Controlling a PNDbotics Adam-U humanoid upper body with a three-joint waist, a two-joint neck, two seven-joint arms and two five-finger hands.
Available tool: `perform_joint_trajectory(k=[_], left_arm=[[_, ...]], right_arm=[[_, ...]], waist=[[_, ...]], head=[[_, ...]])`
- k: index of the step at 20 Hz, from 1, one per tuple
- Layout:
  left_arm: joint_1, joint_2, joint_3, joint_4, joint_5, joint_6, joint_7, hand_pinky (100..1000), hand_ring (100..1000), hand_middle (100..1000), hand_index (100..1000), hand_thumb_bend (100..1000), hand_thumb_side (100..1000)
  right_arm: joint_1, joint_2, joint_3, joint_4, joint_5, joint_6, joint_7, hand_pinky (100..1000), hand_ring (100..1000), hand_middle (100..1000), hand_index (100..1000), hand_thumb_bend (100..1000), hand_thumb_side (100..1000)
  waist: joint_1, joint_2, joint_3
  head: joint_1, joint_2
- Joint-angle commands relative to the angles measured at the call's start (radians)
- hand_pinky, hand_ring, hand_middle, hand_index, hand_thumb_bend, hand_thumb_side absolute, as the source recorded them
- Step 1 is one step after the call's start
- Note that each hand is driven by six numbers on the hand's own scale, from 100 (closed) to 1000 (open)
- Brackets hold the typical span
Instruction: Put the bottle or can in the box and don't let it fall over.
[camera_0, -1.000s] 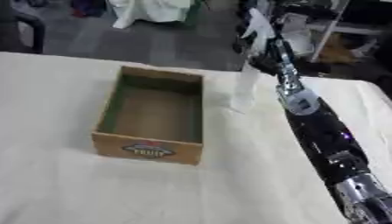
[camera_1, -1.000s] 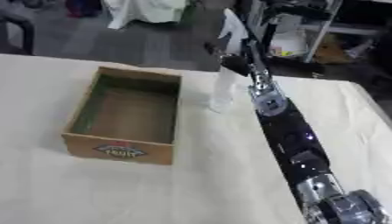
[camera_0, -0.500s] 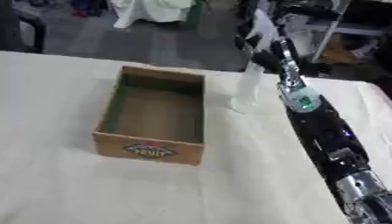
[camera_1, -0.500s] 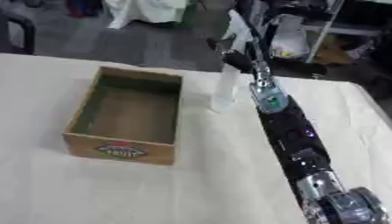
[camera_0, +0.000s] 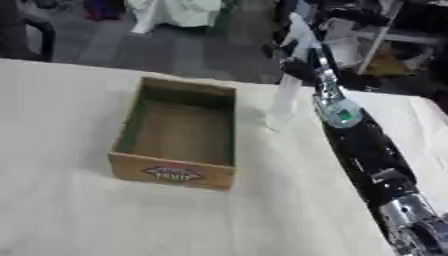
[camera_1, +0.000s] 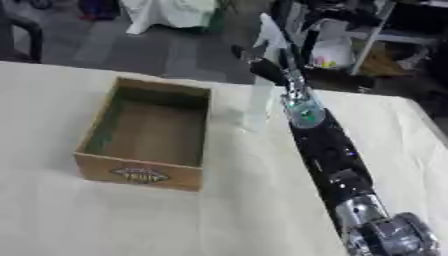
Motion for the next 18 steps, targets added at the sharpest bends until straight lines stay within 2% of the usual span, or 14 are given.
perform_joint_trajectory(k=[1, 5, 8, 11, 15, 18], left_arm=[[-0.015, 0.022, 0.005, -0.024, -0.004, -0.001, -0.001, 706, 826, 773, 817, 664, 733], [-0.014, 0.022, 0.005, -0.024, -0.004, 0.0, -0.001, 706, 826, 773, 818, 662, 734], [-0.014, 0.021, 0.005, -0.023, -0.004, 0.0, -0.001, 706, 826, 773, 818, 662, 735], [-0.013, 0.021, 0.006, -0.023, -0.003, 0.0, 0.0, 706, 826, 772, 818, 660, 736], [-0.013, 0.021, 0.006, -0.022, -0.002, 0.001, 0.002, 705, 826, 772, 819, 655, 738], [-0.013, 0.02, 0.006, -0.021, -0.002, 0.001, 0.002, 705, 826, 772, 819, 653, 737]], right_arm=[[-0.02, -0.035, -0.002, -0.012, -0.012, -0.007, 0.001, 651, 797, 792, 961, 504, 295], [-0.017, -0.036, -0.004, -0.016, -0.027, -0.021, -0.029, 606, 714, 685, 839, 374, 168], [-0.016, -0.035, -0.004, -0.019, -0.042, -0.033, -0.061, 585, 667, 600, 762, 287, 134], [-0.016, -0.037, -0.001, -0.022, -0.061, -0.04, -0.087, 567, 633, 538, 681, 100, 100], [-0.014, -0.038, 0.005, -0.027, -0.083, -0.041, -0.104, 550, 608, 459, 595, 100, 100], [-0.014, -0.039, 0.009, -0.032, -0.094, -0.043, -0.104, 547, 601, 451, 587, 100, 100]], waist=[[0.008, -0.01, -0.001], [0.007, -0.009, -0.004], [0.007, -0.01, -0.004], [0.006, -0.012, -0.004], [0.004, -0.013, -0.007], [0.003, -0.015, -0.009]], head=[[-0.005, -0.015], [-0.003, -0.014], [-0.004, -0.015], [-0.004, -0.016], [-0.005, -0.018], [-0.007, -0.018]])
